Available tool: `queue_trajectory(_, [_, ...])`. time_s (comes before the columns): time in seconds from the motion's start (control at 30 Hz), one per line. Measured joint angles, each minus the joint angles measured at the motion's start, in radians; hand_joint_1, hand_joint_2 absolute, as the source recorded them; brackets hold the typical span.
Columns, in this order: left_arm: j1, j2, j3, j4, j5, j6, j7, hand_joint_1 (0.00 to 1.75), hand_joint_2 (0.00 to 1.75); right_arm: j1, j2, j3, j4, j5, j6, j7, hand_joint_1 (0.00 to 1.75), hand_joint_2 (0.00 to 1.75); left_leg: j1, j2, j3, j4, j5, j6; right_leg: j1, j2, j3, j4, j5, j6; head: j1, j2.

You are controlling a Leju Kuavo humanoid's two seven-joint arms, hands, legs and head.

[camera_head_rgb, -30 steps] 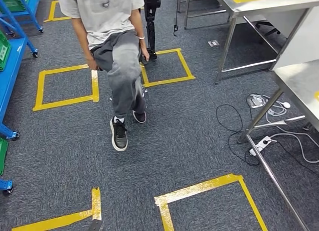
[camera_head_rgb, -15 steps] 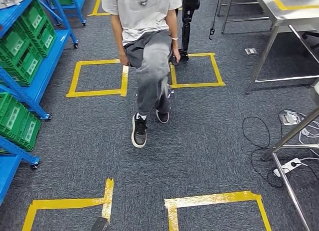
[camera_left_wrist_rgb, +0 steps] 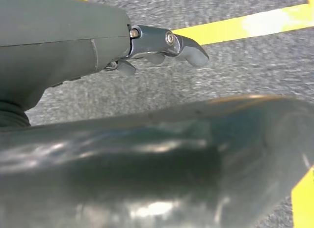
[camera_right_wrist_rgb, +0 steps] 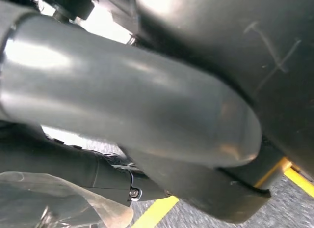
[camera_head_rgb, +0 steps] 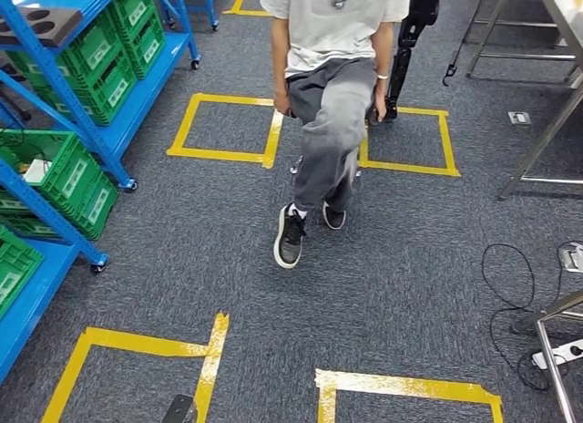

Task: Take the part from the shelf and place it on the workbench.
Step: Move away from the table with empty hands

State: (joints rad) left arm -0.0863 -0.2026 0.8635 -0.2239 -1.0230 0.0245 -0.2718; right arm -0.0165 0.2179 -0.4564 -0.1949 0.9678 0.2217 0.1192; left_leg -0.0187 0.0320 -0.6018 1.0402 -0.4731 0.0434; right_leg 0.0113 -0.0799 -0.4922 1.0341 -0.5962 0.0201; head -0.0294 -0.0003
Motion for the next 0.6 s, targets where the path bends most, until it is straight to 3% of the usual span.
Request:
queue_trajectory(0.03, [-0.001,0.000,0.000,0.000,0.000,-0.001,0.000,0.00,0.00,-0.002,0.000,0.000,0.000,0.002,0.000,-0.002,0.00,0.00,0.004,-0.009,0.003,-0.006,0.002,0.004,-0.001,0.026,-0.018,0.035,-0.019,0.004,0.002,0.000])
queue_trajectory(0.1, [-0.006,-0.001,0.000,0.000,0.000,-0.003,0.000,0.00,0.00,-0.006,-0.001,0.000,0.000,0.003,0.000,-0.008,0.00,0.00,0.007,-0.029,0.006,-0.009,0.003,0.010,-0.003,0.072,-0.085,0.158,-0.069,0.009,0.004,0.000])
queue_trajectory(0.17, [-0.007,-0.002,0.000,0.000,0.001,-0.005,0.001,0.00,0.00,-0.012,-0.001,0.000,0.000,0.004,0.000,-0.011,0.00,0.00,0.008,-0.054,0.010,-0.008,0.001,0.012,-0.002,0.081,-0.141,0.252,-0.085,0.013,0.004,0.000])
queue_trajectory(0.2, [-0.007,-0.002,0.000,0.000,0.001,-0.005,0.001,0.00,0.00,-0.015,-0.001,0.000,0.000,0.004,0.000,-0.012,0.00,0.00,0.008,-0.068,0.013,-0.008,0.000,0.011,-0.003,0.082,-0.147,0.251,-0.066,0.015,0.004,0.000])
queue_trajectory(0.23, [-0.006,-0.002,0.000,0.000,0.001,-0.006,0.002,0.00,0.00,-0.016,-0.001,0.000,0.000,0.004,0.000,-0.011,0.00,0.00,0.010,-0.083,0.016,-0.007,-0.002,0.010,-0.005,0.085,-0.135,0.213,-0.029,0.017,0.004,0.000])
queue_trajectory(0.3, [-0.006,-0.002,0.000,0.000,0.001,-0.006,0.003,0.00,0.00,-0.016,-0.001,0.000,0.000,0.005,0.000,-0.008,0.00,0.00,0.011,-0.112,0.017,-0.001,-0.006,0.002,-0.014,0.123,-0.091,0.095,0.041,0.023,0.005,0.000])
queue_trajectory(0.37, [-0.008,-0.002,0.000,0.000,0.001,-0.006,0.003,0.00,0.00,-0.017,0.000,0.000,0.001,0.006,0.000,-0.006,0.00,0.00,0.010,-0.137,0.007,0.009,-0.007,-0.009,-0.023,0.166,-0.059,0.018,0.058,0.020,0.006,0.000])
queue_trajectory(0.4, [-0.008,-0.001,0.000,0.000,0.001,-0.006,0.004,0.00,0.00,-0.018,0.001,0.000,0.002,0.007,0.000,-0.006,0.00,0.00,0.010,-0.148,0.001,0.010,-0.004,-0.014,-0.023,0.173,-0.053,0.010,0.053,0.015,0.006,0.000])
queue_trajectory(0.43, [-0.006,-0.001,0.000,0.000,0.001,-0.006,0.004,0.00,0.00,-0.018,0.001,0.000,0.002,0.007,0.000,-0.006,0.00,0.00,0.011,-0.159,-0.003,0.011,-0.001,-0.018,-0.023,0.164,-0.049,0.004,0.052,0.008,0.005,0.000])
queue_trajectory(0.47, [-0.004,-0.001,0.000,0.000,0.001,-0.006,0.005,0.00,0.00,-0.018,0.001,0.000,0.002,0.007,0.000,-0.006,0.00,0.00,0.012,-0.159,-0.006,0.013,-0.001,-0.022,-0.023,0.152,-0.047,0.003,0.054,0.002,0.004,0.000])
queue_trajectory(0.5, [-0.002,-0.001,0.000,0.000,0.001,-0.006,0.005,0.00,0.00,-0.017,0.002,0.000,0.002,0.007,0.000,-0.006,0.00,0.00,0.011,-0.144,-0.012,0.026,-0.009,-0.027,-0.023,0.140,-0.043,0.001,0.055,-0.002,0.002,0.000])
queue_trajectory(0.53, [-0.001,-0.001,0.000,0.000,0.001,-0.006,0.005,0.00,0.00,-0.015,0.002,0.000,0.002,0.008,0.000,-0.006,0.00,0.00,0.010,-0.119,-0.025,0.055,-0.026,-0.031,-0.023,0.125,-0.040,-0.002,0.055,-0.008,-0.001,0.000])
queue_trajectory(0.6, [-0.005,-0.001,0.000,0.000,0.001,-0.006,0.005,0.00,0.00,-0.011,0.002,0.000,0.002,0.008,0.000,-0.005,0.00,0.00,0.011,-0.063,-0.077,0.164,-0.079,-0.040,-0.020,0.093,-0.034,-0.004,0.052,-0.019,-0.007,0.000])
